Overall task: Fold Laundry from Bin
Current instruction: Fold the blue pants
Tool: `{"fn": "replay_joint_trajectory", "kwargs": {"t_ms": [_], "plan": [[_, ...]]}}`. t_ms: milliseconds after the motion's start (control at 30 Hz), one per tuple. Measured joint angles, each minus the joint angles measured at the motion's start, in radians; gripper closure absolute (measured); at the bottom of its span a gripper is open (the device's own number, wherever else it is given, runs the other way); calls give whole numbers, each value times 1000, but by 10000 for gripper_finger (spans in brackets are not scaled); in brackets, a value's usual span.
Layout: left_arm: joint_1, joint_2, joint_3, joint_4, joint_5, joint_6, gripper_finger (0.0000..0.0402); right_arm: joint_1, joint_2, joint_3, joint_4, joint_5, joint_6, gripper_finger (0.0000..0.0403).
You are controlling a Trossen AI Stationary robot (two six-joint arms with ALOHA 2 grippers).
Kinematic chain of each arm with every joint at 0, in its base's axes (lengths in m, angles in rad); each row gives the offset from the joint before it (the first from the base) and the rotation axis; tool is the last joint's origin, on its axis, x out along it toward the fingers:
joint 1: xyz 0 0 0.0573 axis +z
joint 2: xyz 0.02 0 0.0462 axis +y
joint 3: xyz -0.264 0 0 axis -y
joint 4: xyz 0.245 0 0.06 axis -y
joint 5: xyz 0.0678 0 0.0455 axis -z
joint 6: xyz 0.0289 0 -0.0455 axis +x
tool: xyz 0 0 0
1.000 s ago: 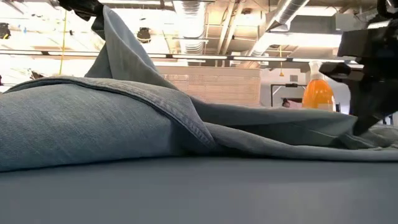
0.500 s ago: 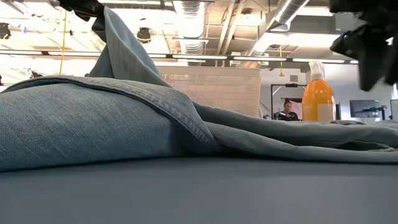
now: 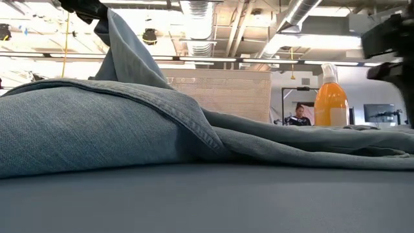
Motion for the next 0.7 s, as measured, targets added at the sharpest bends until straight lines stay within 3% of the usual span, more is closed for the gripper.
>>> {"fn": "replay_joint_trajectory", "kwargs": {"t_ms": [233,600,700], "plan": [[0,20,0,0,0,-6,401,22,0,-31,9,121,7,248],[0,40,0,-1,0,-6,401,23,49,-78,80,55,6,250],[0,40,0,-2,0,-6,401,20,80,-78,80,54,-1,272]]}}
